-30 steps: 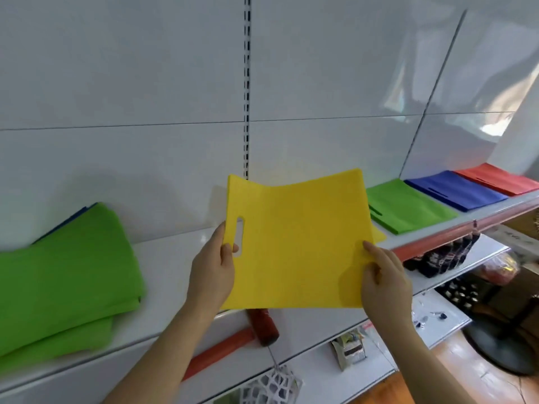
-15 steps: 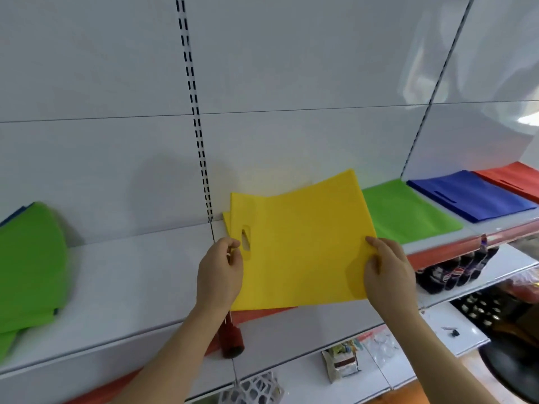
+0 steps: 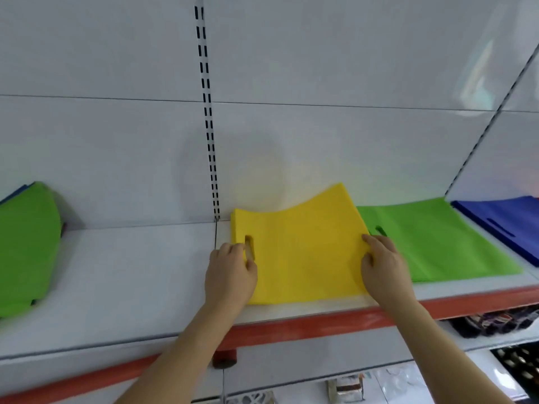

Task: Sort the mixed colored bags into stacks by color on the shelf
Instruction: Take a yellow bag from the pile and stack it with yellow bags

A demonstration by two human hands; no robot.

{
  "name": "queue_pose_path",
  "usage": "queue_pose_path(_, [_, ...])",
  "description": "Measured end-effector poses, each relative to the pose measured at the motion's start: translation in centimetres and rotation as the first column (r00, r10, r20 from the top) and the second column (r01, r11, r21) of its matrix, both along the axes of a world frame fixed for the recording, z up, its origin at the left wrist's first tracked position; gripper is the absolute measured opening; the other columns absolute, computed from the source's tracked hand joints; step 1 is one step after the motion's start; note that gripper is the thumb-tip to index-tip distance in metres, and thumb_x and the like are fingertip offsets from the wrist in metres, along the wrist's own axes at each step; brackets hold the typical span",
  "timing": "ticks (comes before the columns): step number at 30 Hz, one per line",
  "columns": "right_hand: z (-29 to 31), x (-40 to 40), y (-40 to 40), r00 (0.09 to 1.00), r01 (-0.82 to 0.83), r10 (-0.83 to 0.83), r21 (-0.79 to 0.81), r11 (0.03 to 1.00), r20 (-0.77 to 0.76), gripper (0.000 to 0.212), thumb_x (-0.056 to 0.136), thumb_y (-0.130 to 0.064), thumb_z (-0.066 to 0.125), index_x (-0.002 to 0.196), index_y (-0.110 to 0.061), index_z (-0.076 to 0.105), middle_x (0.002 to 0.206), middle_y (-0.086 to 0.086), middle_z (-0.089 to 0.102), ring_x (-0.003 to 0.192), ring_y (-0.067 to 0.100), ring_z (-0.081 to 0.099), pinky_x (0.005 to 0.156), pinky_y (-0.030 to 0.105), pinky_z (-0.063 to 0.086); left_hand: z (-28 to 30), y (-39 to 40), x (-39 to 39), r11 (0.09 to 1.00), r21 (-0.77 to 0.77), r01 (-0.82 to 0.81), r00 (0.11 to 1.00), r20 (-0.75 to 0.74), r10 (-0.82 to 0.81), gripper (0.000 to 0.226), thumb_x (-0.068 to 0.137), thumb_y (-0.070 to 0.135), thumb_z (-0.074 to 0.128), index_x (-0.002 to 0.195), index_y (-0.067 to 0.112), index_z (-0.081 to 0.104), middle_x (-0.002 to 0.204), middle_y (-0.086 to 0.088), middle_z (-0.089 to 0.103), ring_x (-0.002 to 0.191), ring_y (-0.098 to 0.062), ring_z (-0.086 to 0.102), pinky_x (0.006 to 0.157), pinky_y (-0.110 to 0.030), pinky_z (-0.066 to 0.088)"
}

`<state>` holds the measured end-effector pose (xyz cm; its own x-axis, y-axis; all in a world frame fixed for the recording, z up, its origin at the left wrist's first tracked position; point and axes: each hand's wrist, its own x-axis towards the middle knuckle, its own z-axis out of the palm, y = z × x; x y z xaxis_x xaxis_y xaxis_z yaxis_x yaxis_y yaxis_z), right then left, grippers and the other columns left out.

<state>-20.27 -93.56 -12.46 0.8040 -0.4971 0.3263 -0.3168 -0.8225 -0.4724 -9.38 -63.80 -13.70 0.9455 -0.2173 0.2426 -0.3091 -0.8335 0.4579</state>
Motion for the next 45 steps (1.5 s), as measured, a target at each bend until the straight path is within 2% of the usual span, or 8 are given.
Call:
queue_pose_path(5, [-1.5, 1.5, -1.4, 0.985, -0.104, 0.103, 0.005, 0.995, -0.135, 0.049, 0.097, -0.012, 0.06, 0.144, 0.001, 0.058, 0.146, 0.016, 0.055, 0.129, 0.039, 0.056, 0.106, 0.046, 0.049, -0.4, -1.0, -0.1, 0.981, 0.164, -0.1, 0.995, 0.003, 0.101, 0.035, 0.102, 0.033, 0.051, 0.129, 0.014, 0.062, 0.124, -0.005, 0.059, 0.111, -0.027, 0.054, 0.089, -0.038, 0.05])
queue_pose_path(11, [-2.4, 1.8, -2.4, 0.955, -0.191, 0.164, -0.093, 0.977, -0.246, 0.041, 0.098, -0.03, 0.064, 0.125, 0.001, 0.063, 0.136, 0.022, 0.058, 0.123, 0.043, 0.054, 0.105, 0.047, 0.045, -0.8, -1.6, -0.6, 0.947, 0.287, -0.147, 0.989, 0.01, 0.151, 0.054, 0.098, 0.053, 0.05, 0.14, 0.02, 0.058, 0.118, -0.007, 0.063, 0.109, -0.035, 0.057, 0.085, -0.044, 0.054])
queue_pose_path(16, [-2.8, 2.1, -2.3, 0.94, -0.224, 0.165, -0.176, 0.959, -0.298, 0.047, 0.1, -0.047, 0.056, 0.114, -0.003, 0.066, 0.14, 0.021, 0.056, 0.133, 0.041, 0.047, 0.111, 0.046, 0.042, -0.7, -2.0, -1.2, 0.927, 0.324, -0.188, 0.982, 0.037, 0.186, 0.055, 0.097, 0.051, 0.049, 0.141, 0.019, 0.058, 0.118, -0.008, 0.065, 0.107, -0.035, 0.058, 0.083, -0.044, 0.054])
queue_pose_path(20, [-2.9, 2.3, -2.1, 0.925, -0.238, 0.147, -0.23, 0.944, -0.351, 0.06, 0.103, -0.055, 0.042, 0.129, -0.005, 0.063, 0.154, 0.019, 0.046, 0.146, 0.038, 0.036, 0.121, 0.045, 0.031, -0.4, -2.1, -1.1, 0.917, 0.35, -0.191, 0.978, -0.014, 0.209, 0.054, 0.1, 0.054, 0.041, 0.135, 0.018, 0.059, 0.123, -0.004, 0.064, 0.113, -0.031, 0.055, 0.087, -0.042, 0.053])
queue_pose_path(25, [-1.8, 2.0, -1.9, 0.925, -0.226, 0.138, -0.22, 0.949, -0.353, 0.066, 0.105, -0.058, 0.038, 0.143, -0.007, 0.053, 0.164, 0.018, 0.034, 0.155, 0.037, 0.024, 0.123, 0.048, 0.032, 0.3, -2.0, -1.2, 0.943, 0.291, -0.164, 0.978, -0.074, 0.193, 0.059, 0.1, 0.059, 0.045, 0.141, 0.018, 0.052, 0.134, -0.006, 0.059, 0.125, -0.033, 0.051, 0.097, -0.045, 0.051])
queue_pose_path(30, [-1.0, 1.7, 0.2, 0.93, -0.311, 0.236, -0.262, 0.914, -0.281, 0.069, 0.105, -0.056, 0.041, 0.152, -0.007, 0.05, 0.166, 0.019, 0.036, 0.157, 0.038, 0.023, 0.126, 0.05, 0.026, 1.1, -0.9, -3.0, 0.924, 0.253, -0.287, 0.957, 0.042, 0.286, 0.06, 0.099, 0.053, 0.049, 0.143, 0.012, 0.052, 0.14, -0.009, 0.056, 0.132, -0.033, 0.047, 0.101, -0.046, 0.049])
queue_pose_path(37, [-1.0, 1.4, 8.7, 0.879, -0.469, 0.419, -0.252, 0.847, -0.229, 0.072, 0.107, -0.06, 0.031, 0.16, -0.012, 0.041, 0.173, 0.012, 0.024, 0.162, 0.032, 0.01, 0.129, 0.05, 0.019, 1.5, 4.6, -6.3, 0.87, 0.293, -0.397, 0.917, 0.164, 0.363, 0.066, 0.101, 0.05, 0.048, 0.152, 0.009, 0.049, 0.16, -0.017, 0.043, 0.151, -0.037, 0.032, 0.122, -0.05, 0.029])
queue_pose_path(45, [0.2, 1.3, 20.6, 0.836, -0.549, 0.499, -0.337, 0.765, -0.227, 0.075, 0.106, -0.064, 0.021, 0.162, -0.015, 0.035, 0.175, 0.012, 0.017, 0.163, 0.031, 0.004, 0.131, 0.048, 0.014, 3.0, 16.5, -8.9, 0.824, 0.297, -0.482, 0.876, 0.166, 0.453, 0.067, 0.102, 0.052, 0.044, 0.156, 0.012, 0.044, 0.164, -0.013, 0.038, 0.154, -0.035, 0.025, 0.126, -0.05, 0.021])
